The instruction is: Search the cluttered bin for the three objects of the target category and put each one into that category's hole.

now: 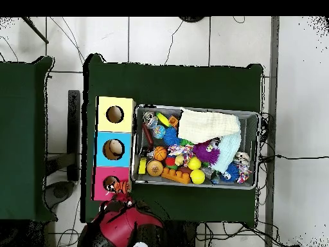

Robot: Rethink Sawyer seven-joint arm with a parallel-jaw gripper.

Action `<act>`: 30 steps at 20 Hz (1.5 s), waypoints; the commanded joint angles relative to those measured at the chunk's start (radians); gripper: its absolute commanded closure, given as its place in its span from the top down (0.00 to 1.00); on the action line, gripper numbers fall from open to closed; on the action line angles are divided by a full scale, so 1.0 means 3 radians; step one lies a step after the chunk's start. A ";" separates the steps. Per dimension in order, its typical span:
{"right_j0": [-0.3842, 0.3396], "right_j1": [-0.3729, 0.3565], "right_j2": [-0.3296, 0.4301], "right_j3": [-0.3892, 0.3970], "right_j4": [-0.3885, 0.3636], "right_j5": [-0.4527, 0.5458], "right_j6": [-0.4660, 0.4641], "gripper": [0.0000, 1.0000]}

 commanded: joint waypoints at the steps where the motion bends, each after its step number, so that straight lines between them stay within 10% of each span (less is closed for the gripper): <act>1: -0.0437 0.0192 0.0535 -0.0305 -0.0557 0.0380 -0.0801 1.00; 30: -0.0494 0.0284 0.1096 -0.0484 -0.1189 0.0868 -0.0715 1.00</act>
